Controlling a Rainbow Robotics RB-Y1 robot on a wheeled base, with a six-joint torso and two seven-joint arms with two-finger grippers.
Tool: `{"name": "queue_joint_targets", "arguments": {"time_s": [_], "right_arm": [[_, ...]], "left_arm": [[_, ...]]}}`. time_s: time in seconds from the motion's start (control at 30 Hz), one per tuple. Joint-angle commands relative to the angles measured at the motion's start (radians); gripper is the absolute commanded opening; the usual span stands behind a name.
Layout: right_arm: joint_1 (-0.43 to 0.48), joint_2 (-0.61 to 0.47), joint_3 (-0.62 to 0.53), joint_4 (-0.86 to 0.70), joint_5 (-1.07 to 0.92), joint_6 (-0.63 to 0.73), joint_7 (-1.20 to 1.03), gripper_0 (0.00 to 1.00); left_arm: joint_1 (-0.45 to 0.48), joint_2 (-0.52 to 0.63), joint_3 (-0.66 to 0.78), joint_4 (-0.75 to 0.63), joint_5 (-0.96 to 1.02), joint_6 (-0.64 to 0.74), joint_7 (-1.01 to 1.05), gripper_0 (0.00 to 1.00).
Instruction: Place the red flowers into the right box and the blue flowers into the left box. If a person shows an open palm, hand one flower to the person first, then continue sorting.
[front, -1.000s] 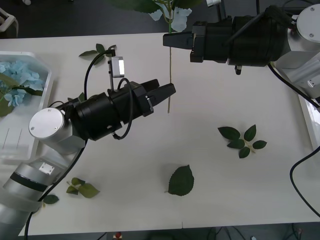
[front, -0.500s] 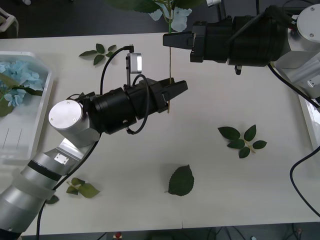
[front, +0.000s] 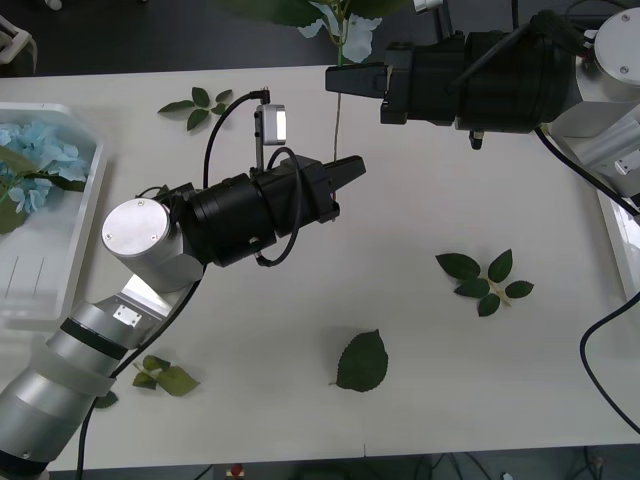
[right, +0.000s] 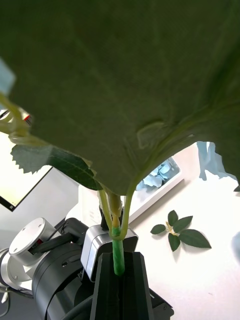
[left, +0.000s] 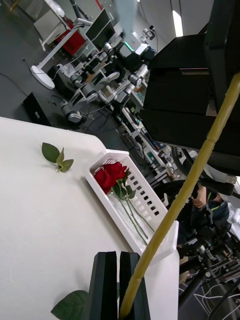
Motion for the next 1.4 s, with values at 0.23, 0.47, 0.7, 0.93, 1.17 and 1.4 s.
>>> {"name": "queue_joint_targets", "arguments": {"time_s": [0.23, 0.47, 0.7, 0.93, 1.17, 1.4], "right_arm": [[-0.037, 0.011, 0.003, -0.036, -0.045, -0.011, -0.002, 0.91], [-0.037, -0.007, 0.002, -0.036, -0.048, -0.015, 0.017, 1.00], [-0.037, -0.088, 0.002, -0.015, -0.047, 0.057, 0.046, 1.00], [-0.037, -0.219, 0.002, 0.074, -0.035, 0.226, 0.237, 1.00], [-0.037, -0.358, 0.003, 0.096, 0.054, 0.377, 0.419, 1.00], [0.012, -0.411, 0.003, 0.103, 0.030, 0.413, 0.452, 1.00]], "left_arm": [[-0.039, 0.040, -0.015, -0.017, 0.039, -0.011, 0.026, 0.00], [-0.029, 0.210, -0.012, -0.051, 0.112, 0.003, 0.031, 0.00], [0.092, 0.333, 0.179, -0.085, 0.069, 0.238, 0.045, 0.00], [0.275, 0.410, 0.502, -0.184, -0.053, 0.512, 0.078, 0.00], [0.435, 0.473, 0.867, -0.241, -0.174, 0.821, 0.227, 0.00], [0.559, 0.529, 1.100, -0.241, -0.320, 0.969, 0.258, 0.00]]}}
